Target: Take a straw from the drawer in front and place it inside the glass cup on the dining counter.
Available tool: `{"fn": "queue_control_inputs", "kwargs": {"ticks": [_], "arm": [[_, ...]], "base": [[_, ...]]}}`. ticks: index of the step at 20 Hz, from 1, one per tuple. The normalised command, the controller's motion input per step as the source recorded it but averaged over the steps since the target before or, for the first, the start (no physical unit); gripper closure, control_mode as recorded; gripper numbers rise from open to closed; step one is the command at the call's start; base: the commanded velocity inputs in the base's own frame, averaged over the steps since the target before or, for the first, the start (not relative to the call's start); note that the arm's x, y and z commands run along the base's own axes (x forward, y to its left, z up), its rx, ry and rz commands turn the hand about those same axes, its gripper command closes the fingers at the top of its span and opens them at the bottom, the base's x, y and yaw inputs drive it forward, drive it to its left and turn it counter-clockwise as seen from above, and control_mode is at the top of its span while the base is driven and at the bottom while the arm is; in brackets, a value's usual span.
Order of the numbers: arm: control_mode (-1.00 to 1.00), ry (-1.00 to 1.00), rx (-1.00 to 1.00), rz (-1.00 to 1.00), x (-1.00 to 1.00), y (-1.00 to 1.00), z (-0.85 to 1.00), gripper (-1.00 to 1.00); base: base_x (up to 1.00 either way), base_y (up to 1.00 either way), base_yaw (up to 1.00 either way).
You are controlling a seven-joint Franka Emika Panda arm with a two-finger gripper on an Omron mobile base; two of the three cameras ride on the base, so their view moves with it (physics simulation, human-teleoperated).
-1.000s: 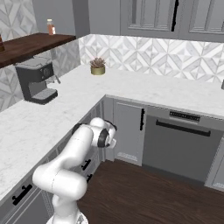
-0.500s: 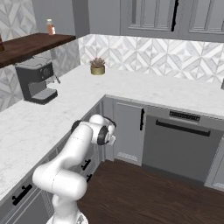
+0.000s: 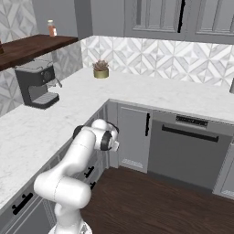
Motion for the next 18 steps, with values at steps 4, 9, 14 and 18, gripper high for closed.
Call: {"fn": "queue_control_inputs", "kwargs": {"ticks": [4, 9, 14, 18], "arm": [[-1.0, 0.0, -0.01, 0.0, 0.0, 0.08, 0.0, 1.0], [-1.0, 0.0, 0.0, 0.0, 0.0, -0.26, 0.01, 1.0], [-1.0, 0.0, 0.0, 0.0, -0.06, -0.76, 0.1, 1.0], [-1.0, 0.0, 0.0, 0.0, -0.21, -0.99, 0.09, 1.0]], "base": [[0.0, 0.0, 0.0], [0.0, 0.0, 0.0], [0.0, 0.0, 0.0], [0.0, 0.0, 0.0]]}}
